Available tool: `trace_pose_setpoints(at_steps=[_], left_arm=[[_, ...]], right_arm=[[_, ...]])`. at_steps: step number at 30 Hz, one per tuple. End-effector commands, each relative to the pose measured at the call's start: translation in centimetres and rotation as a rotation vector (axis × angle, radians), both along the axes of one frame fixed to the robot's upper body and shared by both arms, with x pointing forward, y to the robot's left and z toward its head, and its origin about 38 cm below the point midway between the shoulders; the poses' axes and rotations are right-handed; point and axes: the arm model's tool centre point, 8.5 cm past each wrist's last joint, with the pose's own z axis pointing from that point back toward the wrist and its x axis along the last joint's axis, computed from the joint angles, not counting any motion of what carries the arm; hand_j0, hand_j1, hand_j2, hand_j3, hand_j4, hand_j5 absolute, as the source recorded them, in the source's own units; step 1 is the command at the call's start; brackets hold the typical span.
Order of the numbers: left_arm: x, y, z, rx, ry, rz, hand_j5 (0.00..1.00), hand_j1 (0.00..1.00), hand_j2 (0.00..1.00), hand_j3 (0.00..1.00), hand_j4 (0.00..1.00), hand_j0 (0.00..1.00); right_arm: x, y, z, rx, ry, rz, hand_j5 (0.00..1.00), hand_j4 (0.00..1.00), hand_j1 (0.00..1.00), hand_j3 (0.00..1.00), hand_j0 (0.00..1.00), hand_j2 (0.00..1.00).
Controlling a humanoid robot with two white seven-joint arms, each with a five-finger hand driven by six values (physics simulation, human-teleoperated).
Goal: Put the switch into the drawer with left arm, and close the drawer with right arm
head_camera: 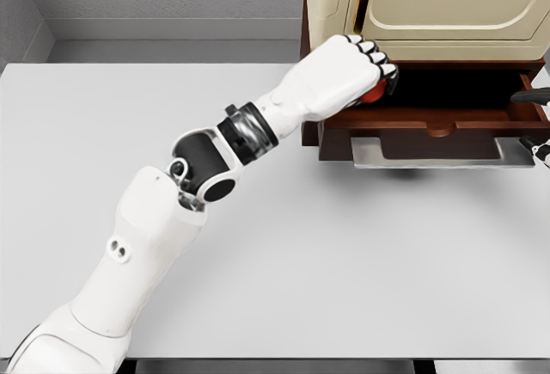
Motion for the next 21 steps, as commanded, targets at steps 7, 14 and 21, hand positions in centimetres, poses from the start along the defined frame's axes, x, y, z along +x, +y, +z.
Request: trace_pose_setpoints(at_steps=[7, 14, 21], left_arm=[[0.69, -0.21, 0.27, 0.009, 0.003, -0.001, 0.34, 0.34, 0.34, 0.34, 0.34, 0.34], [0.47, -0.55, 0.09, 0.011, 0.004, -0.014, 0.79, 0.79, 0.79, 0.79, 0.79, 0.79], [0.61, -0.41, 0.17, 0.009, 0.003, -0.007, 1.0, 1.0, 1.0, 1.0, 1.0, 1.0]], right_arm=[[0.0, -0.03, 0.07, 0.005, -0.001, 0.0, 0.73, 0.73, 0.73, 0.73, 0.73, 0.73], [-0.01, 0.01, 0.1, 0.005, -0.002, 0.002, 0.73, 0.73, 0.73, 0.73, 0.73, 0.73], [-0.01, 0.01, 0.1, 0.005, -0.002, 0.002, 0.73, 0.73, 0.73, 0.73, 0.73, 0.73]])
